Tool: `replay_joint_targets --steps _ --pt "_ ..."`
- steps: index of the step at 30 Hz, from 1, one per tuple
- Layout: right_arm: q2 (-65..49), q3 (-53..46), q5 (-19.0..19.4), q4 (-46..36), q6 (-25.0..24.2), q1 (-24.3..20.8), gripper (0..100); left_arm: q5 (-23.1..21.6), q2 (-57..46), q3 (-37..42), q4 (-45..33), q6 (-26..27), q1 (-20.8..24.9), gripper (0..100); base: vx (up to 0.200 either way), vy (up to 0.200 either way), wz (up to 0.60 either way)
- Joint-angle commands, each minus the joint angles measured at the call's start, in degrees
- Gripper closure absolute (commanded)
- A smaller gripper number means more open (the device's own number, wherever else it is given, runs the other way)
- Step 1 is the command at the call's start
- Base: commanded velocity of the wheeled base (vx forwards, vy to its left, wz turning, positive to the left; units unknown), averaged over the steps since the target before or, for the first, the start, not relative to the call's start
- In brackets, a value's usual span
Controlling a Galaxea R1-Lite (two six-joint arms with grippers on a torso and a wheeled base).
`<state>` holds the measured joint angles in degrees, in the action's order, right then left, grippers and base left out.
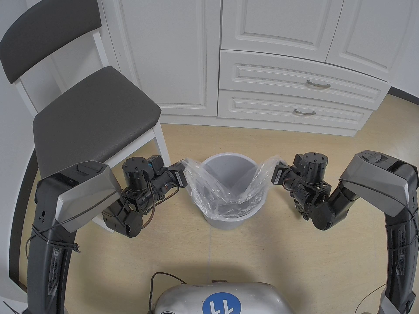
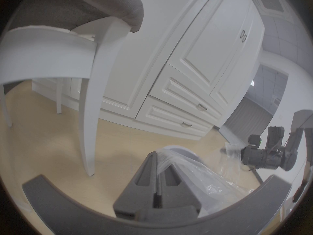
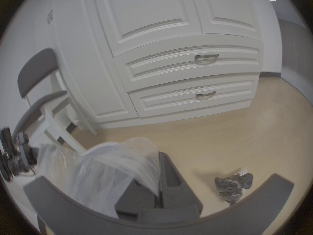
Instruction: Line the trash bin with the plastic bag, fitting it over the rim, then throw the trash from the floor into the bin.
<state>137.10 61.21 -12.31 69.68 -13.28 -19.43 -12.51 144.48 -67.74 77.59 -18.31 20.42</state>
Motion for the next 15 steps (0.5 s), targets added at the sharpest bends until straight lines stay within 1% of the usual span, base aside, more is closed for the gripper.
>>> replay_joint_targets --steps 1,4,6,7,8,15 --pt "-1.66 -4.17 -0.08 0.02 4.57 1.24 100 -0.50 -4.12 3.06 -1.92 3.90 -1.43 100 0.000 0.000 0.00" --pt "-2.27 -6.10 -0.08 0.10 8.00 2.29 100 -0.50 -4.82 3.58 -2.80 6.71 -2.49 100 0.000 0.000 0.00" --pt "-2.36 -6.45 -0.17 0.10 8.53 2.38 100 -0.50 -4.82 3.58 -3.06 7.32 -2.75 100 0.000 0.000 0.00" --pt "-2.36 -7.07 -0.34 0.10 10.11 2.91 100 -0.50 -5.00 3.58 -3.24 8.47 -3.19 100 0.000 0.000 0.00" --pt "-2.36 -7.24 -0.43 0.10 10.64 3.08 100 -0.50 -5.00 3.58 -3.41 8.82 -3.37 100 0.000 0.000 0.00" --pt "-2.53 -7.51 -0.70 0.10 11.61 3.44 100 -0.41 -4.65 2.97 -3.50 8.99 -3.81 100 0.000 0.000 0.00"
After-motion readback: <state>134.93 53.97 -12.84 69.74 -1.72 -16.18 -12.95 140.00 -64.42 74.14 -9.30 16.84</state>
